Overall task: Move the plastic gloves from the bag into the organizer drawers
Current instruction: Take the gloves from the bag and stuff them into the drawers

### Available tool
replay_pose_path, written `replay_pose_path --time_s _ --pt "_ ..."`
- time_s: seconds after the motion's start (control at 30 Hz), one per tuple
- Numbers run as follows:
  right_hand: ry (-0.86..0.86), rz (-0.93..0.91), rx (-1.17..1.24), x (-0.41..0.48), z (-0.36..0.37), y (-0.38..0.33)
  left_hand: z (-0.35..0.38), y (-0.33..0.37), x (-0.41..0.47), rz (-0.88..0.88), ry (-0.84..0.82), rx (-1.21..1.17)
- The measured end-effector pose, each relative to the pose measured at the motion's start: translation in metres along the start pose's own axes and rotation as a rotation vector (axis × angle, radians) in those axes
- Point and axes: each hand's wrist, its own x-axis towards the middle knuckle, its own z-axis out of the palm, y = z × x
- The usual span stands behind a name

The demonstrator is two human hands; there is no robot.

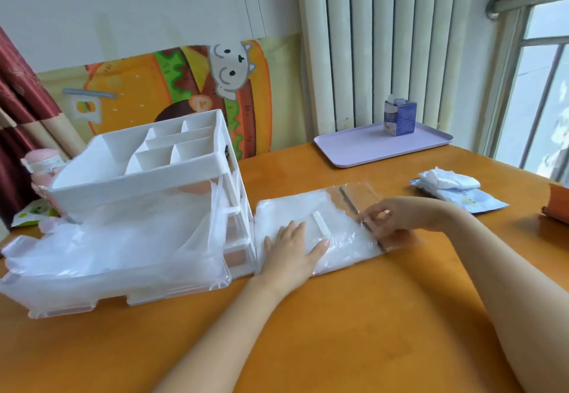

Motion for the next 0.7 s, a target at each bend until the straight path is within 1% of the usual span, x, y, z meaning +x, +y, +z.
replay_pose_path --time_s 0.1,0.17,0.23,0.27,0.33,0.37,0.43,0.53,0.63,0.7 --pt "0.000 -0.067 0.194 0.002 0.000 0.010 0.007 -0.003 0.010 -0.008 -0.033 0.019" --pt "-0.003 -0.092 0.211 0.001 0.002 0.008 0.009 -0.005 0.013 -0.009 -0.032 0.033" --pt "0.002 -0.070 0.099 0.000 0.008 -0.002 0.012 -0.007 0.014 0.001 -0.014 0.054" --pt "0.024 -0.046 -0.004 0.000 0.012 -0.008 0.013 -0.008 0.014 0.007 -0.008 0.061" --pt "0.114 -0.015 -0.187 0.008 0.021 -0.012 0.015 -0.010 0.014 0.012 -0.004 0.062" --pt "0.173 -0.016 -0.205 0.012 0.024 -0.011 0.015 -0.010 0.014 0.011 -0.001 0.058" --pt "0.263 -0.001 -0.138 0.014 0.024 -0.008 0.016 -0.011 0.014 0.010 0.007 0.054" --pt "0.322 -0.006 0.028 0.004 0.018 -0.004 0.016 -0.011 0.013 0.018 0.011 0.040" --pt "0.315 -0.014 0.175 0.000 0.014 0.000 0.016 -0.009 0.012 0.018 0.014 0.013" --pt "0.291 -0.022 0.215 0.002 0.014 0.004 0.015 -0.009 0.012 0.009 0.020 -0.002"
